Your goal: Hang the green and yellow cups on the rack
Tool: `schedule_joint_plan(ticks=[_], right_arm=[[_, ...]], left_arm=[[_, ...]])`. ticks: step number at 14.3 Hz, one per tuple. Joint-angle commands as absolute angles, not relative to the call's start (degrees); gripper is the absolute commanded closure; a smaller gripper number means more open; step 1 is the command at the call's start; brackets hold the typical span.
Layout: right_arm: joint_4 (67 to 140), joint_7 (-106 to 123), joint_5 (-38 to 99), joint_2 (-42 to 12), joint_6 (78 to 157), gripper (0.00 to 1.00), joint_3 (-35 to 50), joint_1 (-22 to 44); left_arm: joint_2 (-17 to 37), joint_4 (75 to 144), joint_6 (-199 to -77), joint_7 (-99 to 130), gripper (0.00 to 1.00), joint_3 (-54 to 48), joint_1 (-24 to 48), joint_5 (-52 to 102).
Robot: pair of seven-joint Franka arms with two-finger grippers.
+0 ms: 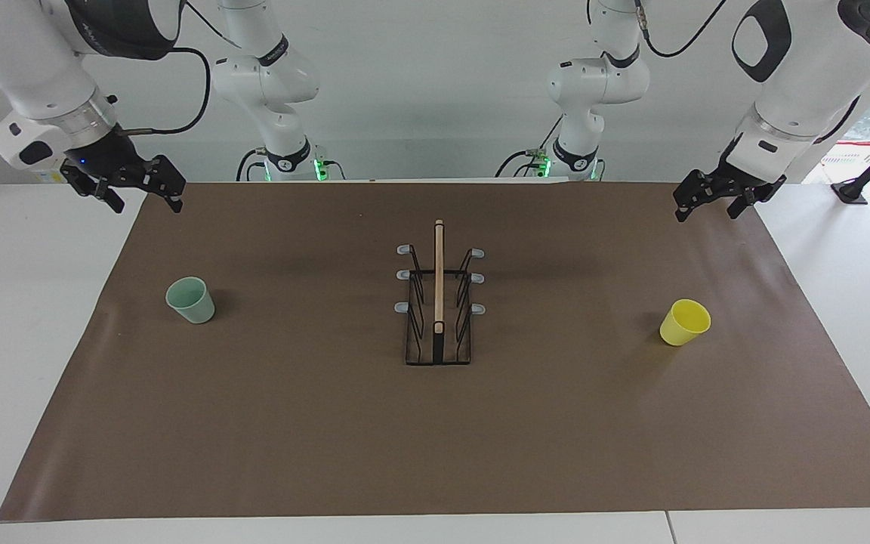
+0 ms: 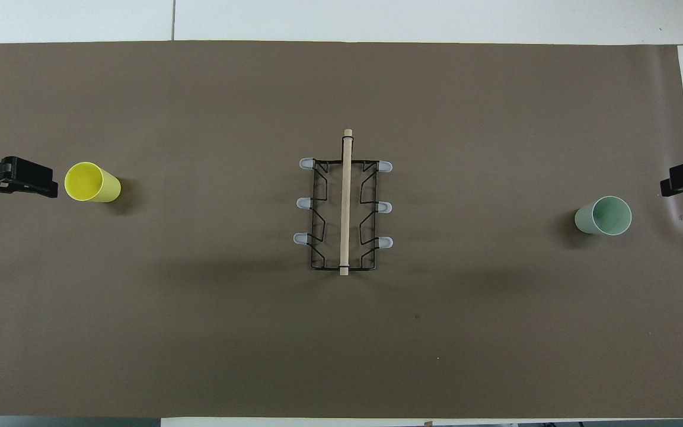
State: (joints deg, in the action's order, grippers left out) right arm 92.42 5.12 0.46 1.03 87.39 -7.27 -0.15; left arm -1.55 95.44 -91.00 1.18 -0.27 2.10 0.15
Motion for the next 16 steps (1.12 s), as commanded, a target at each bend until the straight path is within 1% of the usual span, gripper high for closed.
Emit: schedule_joint_plan(ticks=[1, 9, 11, 14, 16], right_arm=[[92.02, 4.83, 1.32, 0.88, 87.54, 0.0, -7.03, -0.7], [92.64, 4.31, 1.76, 1.14, 87.8, 0.0, -7.03, -0.79], [93.51, 4.57, 2.02, 1.49, 86.58, 0.0, -7.29, -1.58], [93.87, 4.65, 1.93, 1.67, 87.01, 0.0, -6.77, -0.53], [96.14, 6.58, 1.85, 2.8, 87.27, 0.0, -6.68, 1.05]], left_arm=[[-2.29, 96.06, -91.49, 0.88, 0.0, 0.26, 2.37, 0.62], [-2.29, 96.06, -91.49, 0.88, 0.0, 0.26, 2.37, 0.62], [-2.29, 96.06, -91.49, 0.88, 0.0, 0.26, 2.37, 0.62], [-2.37, 96.06, -91.49, 0.88, 0.0, 0.26, 2.37, 0.62], [-2.29, 96.06, -91.49, 0.88, 0.0, 0.26, 2.37, 0.62]])
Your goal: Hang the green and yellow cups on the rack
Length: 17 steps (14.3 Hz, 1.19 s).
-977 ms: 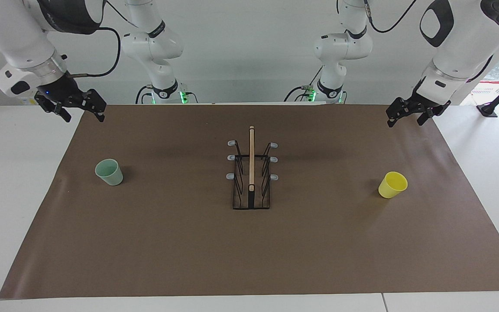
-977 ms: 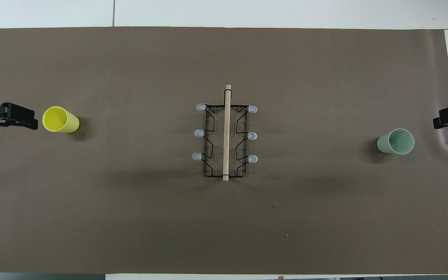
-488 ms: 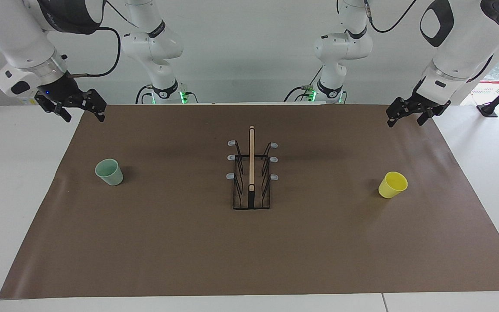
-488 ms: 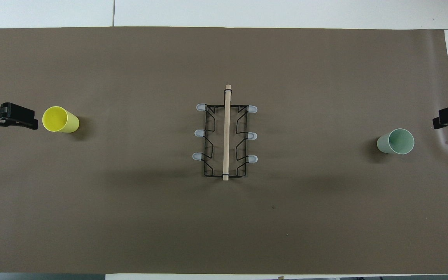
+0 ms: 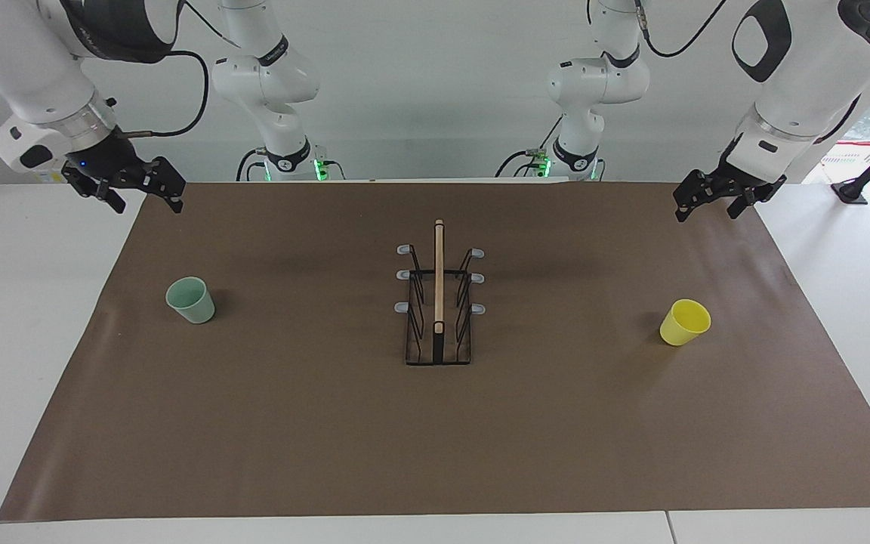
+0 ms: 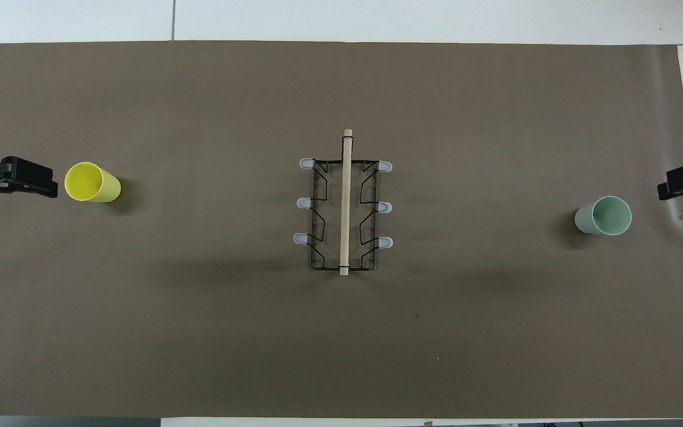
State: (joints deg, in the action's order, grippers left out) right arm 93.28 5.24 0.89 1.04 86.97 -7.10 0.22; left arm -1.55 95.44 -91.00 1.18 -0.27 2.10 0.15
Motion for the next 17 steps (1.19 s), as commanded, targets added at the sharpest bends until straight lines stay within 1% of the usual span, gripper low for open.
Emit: schedule_joint_plan(ticks=[1, 3, 4, 6, 7, 10, 12, 13, 15, 17], right_arm=[[96.33, 10.07, 0.98, 2.73, 88.32, 0.0, -6.77, 1.49], [96.33, 12.21, -4.98, 1.24, 88.68, 0.0, -6.59, 5.43], [95.72, 12.65, -7.18, -1.29, 88.33, 0.0, -6.59, 7.19], [93.35, 12.92, -14.37, -6.74, 84.92, 0.0, -6.5, 11.93], [93.34, 14.23, -17.37, -8.25, 84.99, 0.0, -6.33, 13.52], [93.43, 22.65, -22.3, -13.34, 85.34, 0.0, -6.15, 15.2], [94.65, 26.87, -29.5, -17.38, 85.08, 0.0, -5.71, 18.97], [95.88, 30.2, -31.18, -18.88, 85.34, 0.0, -5.45, 19.68], [100.17, 36.62, -32.77, -18.2, 86.91, 0.0, -5.45, 20.3], [106.58, 42.95, -39.34, -15.92, 91.46, 0.0, -4.84, 21.79]], left_arm=[[-2.29, 96.06, -91.49, 0.88, 0.0, 0.26, 2.37, 0.62], [-2.29, 96.06, -91.41, 0.88, 0.0, 0.26, 2.37, 0.62], [-2.29, 96.06, -91.49, 0.88, 0.0, 0.26, 2.37, 0.62], [-2.29, 96.07, -91.41, 0.88, 0.0, 0.26, 2.37, 0.62], [-2.29, 96.06, -91.49, 0.88, 0.0, 0.26, 2.37, 0.62], [-2.29, 96.06, -91.41, 0.88, 0.0, 0.26, 2.37, 0.62], [-2.29, 96.06, -91.49, 0.88, 0.0, 0.26, 2.37, 0.62], [-2.29, 96.06, -91.41, 0.88, 0.0, 0.26, 2.37, 0.62], [-2.29, 96.06, -91.41, 0.88, 0.0, 0.26, 2.37, 0.62], [-2.37, 96.24, -90.88, 0.97, 0.0, 0.26, 2.37, 0.62]])
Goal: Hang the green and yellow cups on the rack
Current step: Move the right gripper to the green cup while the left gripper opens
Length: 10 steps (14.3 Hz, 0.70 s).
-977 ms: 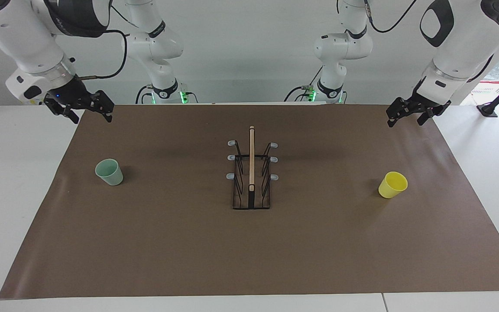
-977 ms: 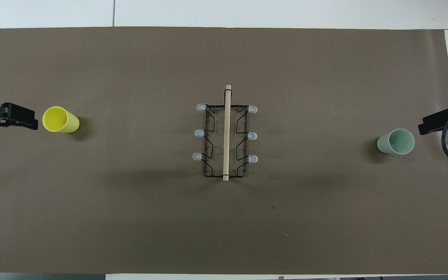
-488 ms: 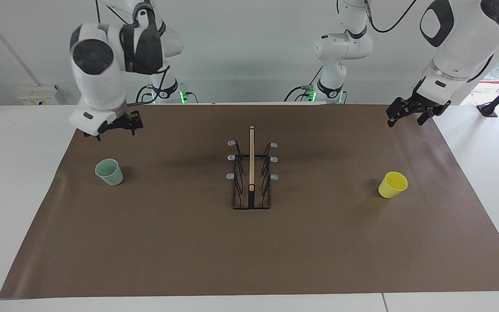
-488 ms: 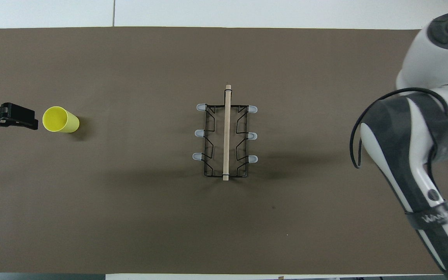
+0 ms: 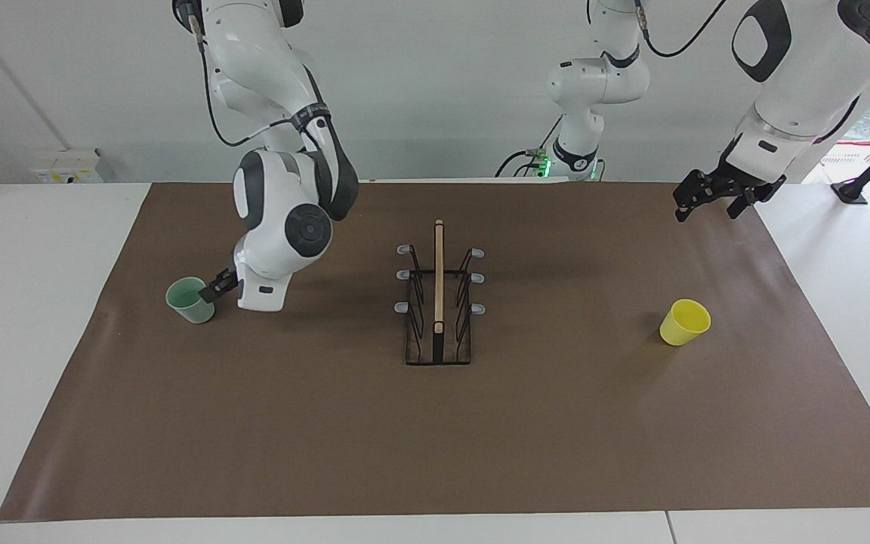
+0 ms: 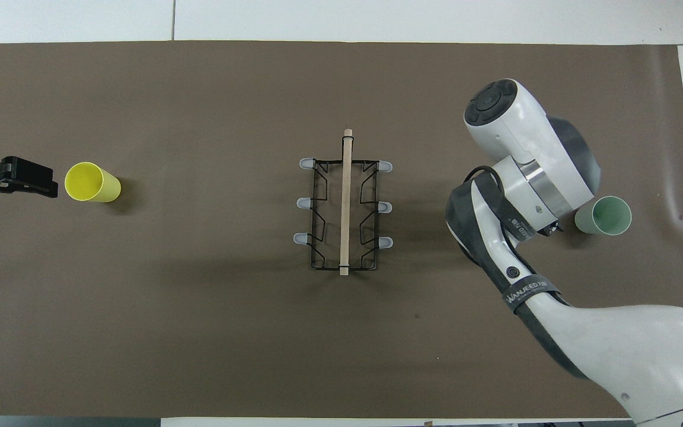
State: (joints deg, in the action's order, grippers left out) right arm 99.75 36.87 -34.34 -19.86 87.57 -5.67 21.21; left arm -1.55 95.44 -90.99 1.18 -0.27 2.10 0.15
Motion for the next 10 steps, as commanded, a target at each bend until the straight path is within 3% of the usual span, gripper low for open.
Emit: schedule_joint_plan(ticks=[1, 4, 5, 10], right_arm=[[109.83, 45.07, -40.59, -14.95, 94.19, 0.0, -4.83, 22.14], [114.34, 45.7, -41.66, -13.8, 97.45, 0.0, -4.75, 22.24], [116.35, 45.96, -45.49, -13.8, 102.52, 0.0, -4.75, 22.41], [120.75, 45.18, -56.42, -15.99, 104.14, 0.0, -4.66, 23.74]], left_arm=[[-2.46, 96.41, -90.97, 1.05, 0.0, 0.26, 2.63, 0.62], [-2.46, 96.42, -90.88, 0.97, 0.0, 0.26, 2.46, 0.62], [-2.63, 96.5, -89.83, 0.97, 0.0, 0.09, 3.16, 0.62], [-3.08, 97.2, -92.88, 3.15, 0.0, 0.09, 3.35, 0.96]])
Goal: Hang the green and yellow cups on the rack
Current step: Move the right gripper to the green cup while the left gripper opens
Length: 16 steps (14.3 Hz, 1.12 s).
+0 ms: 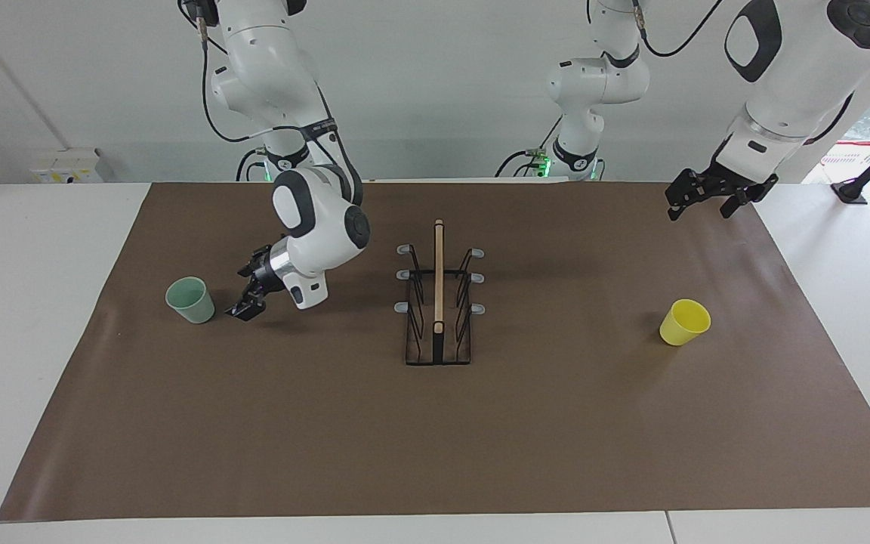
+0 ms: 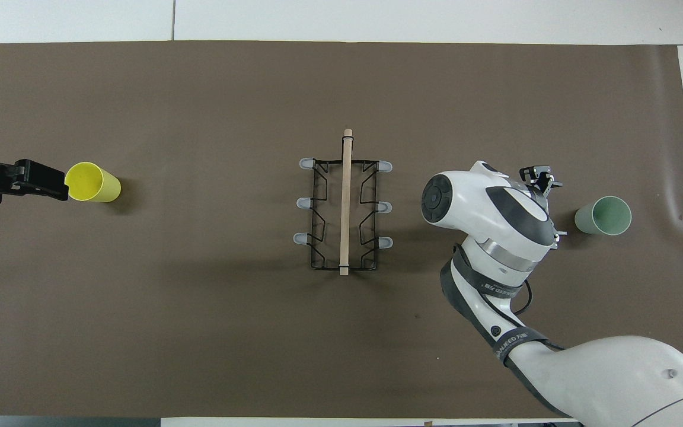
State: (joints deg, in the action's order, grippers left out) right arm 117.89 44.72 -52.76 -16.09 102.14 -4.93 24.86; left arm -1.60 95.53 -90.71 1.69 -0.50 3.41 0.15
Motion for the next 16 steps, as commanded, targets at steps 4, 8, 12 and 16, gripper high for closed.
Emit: schedule_joint_plan(ticks=[4, 8, 12, 16], right_arm=[[124.01, 44.39, -61.43, -17.4, 108.54, 0.0, -4.66, 21.28], [127.17, 39.73, -64.42, -17.14, 110.21, 0.0, -4.66, 19.87], [128.49, 39.46, -67.58, -16.96, 111.88, 0.0, -4.66, 17.93], [129.02, 37.88, -70.13, -17.05, 112.76, 0.0, -4.66, 16.0]], left_arm=[[-0.1, 97.21, -95.17, 22.34, 0.0, 0.88, -2.62, 12.99], [7.01, 96.86, -99.05, 40.94, 0.0, 0.88, -9.3, 22.13], [15.01, 96.68, -102.03, 49.11, 0.0, 0.97, -13.7, 29.17], [21.95, 96.33, -102.83, 50.98, 0.0, 0.97, -18.97, 36.72]])
